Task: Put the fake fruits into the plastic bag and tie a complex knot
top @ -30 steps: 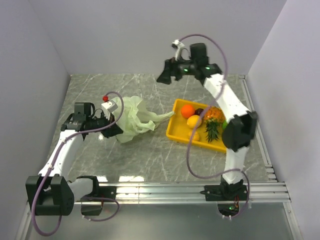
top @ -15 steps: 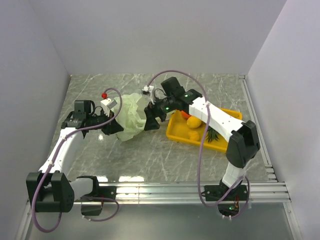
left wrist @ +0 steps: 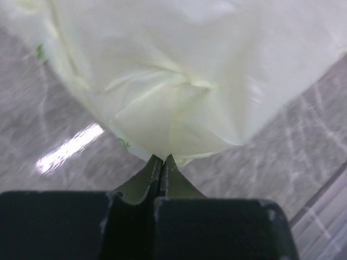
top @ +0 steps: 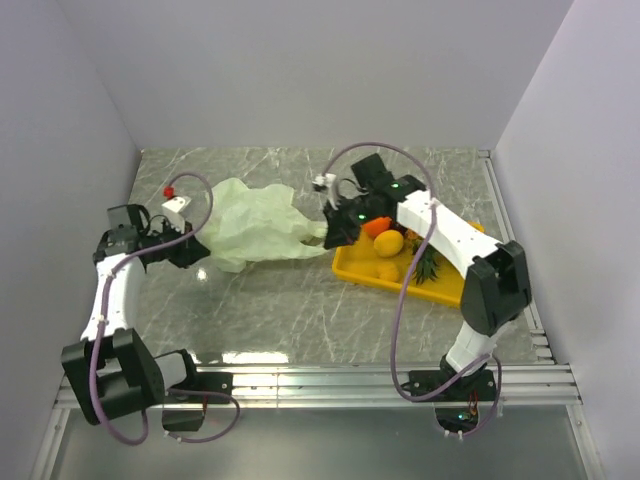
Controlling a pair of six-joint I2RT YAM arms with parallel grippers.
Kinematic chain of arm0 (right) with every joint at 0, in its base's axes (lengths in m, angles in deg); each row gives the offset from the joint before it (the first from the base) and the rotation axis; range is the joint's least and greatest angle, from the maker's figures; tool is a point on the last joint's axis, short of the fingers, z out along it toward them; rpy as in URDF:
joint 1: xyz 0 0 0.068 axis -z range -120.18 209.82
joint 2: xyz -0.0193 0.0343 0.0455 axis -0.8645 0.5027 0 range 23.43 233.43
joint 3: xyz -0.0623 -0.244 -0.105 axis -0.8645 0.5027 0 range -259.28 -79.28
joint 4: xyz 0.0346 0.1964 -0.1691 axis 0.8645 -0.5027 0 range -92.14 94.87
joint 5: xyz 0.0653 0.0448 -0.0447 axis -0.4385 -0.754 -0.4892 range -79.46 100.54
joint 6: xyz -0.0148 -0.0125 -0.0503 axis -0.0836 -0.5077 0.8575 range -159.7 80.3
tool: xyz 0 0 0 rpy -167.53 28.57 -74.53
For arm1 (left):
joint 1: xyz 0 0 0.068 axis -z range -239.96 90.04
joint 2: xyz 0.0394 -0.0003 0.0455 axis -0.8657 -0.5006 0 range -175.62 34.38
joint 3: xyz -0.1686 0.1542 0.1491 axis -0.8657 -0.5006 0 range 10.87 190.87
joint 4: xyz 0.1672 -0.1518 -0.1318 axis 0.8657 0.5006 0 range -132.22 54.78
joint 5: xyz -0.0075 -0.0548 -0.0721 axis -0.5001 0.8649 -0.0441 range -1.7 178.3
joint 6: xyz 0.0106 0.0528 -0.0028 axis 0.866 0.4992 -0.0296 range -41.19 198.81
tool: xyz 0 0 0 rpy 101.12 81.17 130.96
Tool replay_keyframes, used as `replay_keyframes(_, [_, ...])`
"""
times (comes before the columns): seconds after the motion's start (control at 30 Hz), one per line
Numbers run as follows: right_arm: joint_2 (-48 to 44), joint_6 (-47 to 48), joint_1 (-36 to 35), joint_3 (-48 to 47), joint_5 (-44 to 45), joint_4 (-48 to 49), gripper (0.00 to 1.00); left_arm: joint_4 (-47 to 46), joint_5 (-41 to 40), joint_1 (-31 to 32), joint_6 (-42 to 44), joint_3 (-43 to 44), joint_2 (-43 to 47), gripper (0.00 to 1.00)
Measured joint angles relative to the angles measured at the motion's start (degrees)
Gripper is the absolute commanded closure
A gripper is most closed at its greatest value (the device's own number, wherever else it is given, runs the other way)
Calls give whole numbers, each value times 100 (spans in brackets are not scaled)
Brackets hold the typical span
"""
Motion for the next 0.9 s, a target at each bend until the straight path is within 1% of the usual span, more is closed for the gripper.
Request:
replay_keyframes(0.07, [-280, 455, 234, 293, -4, -367, 100, 190, -4, -321, 479, 22, -144, 100])
replay_keyframes(0.13, [-446, 855, 326, 448, -17, -710, 100, 433, -2, -483, 957, 22, -271, 100])
replay_keyframes(0.3, [-520, 1368, 11, 509, -155, -1010, 100, 616, 15, -514, 1762, -122, -289, 100])
replay_keyframes(0.33, [-520, 1429, -125, 509, -170, -1040, 74, 680, 33, -525, 1919, -136, -289, 99])
replay_keyframes(0.37, [-520, 1451, -267, 507, -190, -1067, 57, 748, 59, -529, 2083, -136, -289, 97])
replay_keyframes(0.4, [-520, 1497, -435, 503, -201, -1091, 44, 835, 98, -533, 2251, -133, -289, 88])
replay_keyframes(0.43, [-520, 1556, -601, 496, -212, -1123, 23, 931, 118, -535, 2420, -131, -289, 84])
replay_keyframes(0.47, [-520, 1598, -708, 476, -212, -1156, 22, 1080, 140, -533, 2653, -120, -289, 79])
replay_keyframes(0.53, [-520, 1655, -916, 431, -221, -1191, 20, 1362, 142, -533, 3029, -96, -282, 79])
replay_keyframes(0.57, [-531, 1663, -931, 409, -210, -1200, 20, 1495, 136, -535, 3233, -81, -275, 81])
replay_keyframes(0.6, [-553, 1668, -890, 404, -175, -1198, 20, 1582, 129, -540, 3414, -79, -264, 88])
replay_keyframes(0.63, [-573, 1672, -817, 404, -133, -1200, 17, 1639, 125, -544, 3523, -79, -260, 90])
replay_keyframes(0.7, [-662, 1711, -518, 404, -33, -1191, 16, 1681, 90, -588, 3790, -79, -260, 95])
replay_keyframes(0.73, [-723, 1727, -321, 402, 26, -1169, 16, 1668, 85, -616, 3901, -79, -269, 94])
replay_keyframes(0.77, [-785, 1729, -138, 400, 76, -1141, 16, 1650, 85, -658, 4046, -76, -302, 94])
replay_keyframes(0.8, [-855, 1718, 20, 396, 120, -1088, 16, 1646, 87, -682, 4157, -72, -337, 87])
replay_keyframes(0.83, [-946, 1672, 190, 396, 258, -955, 13, 1626, 87, -715, 4343, -55, -428, 81])
replay_keyframes(0.9, [-1115, 1550, 389, 413, 533, -529, 13, 1598, 90, -758, 4597, 9, -651, 78])
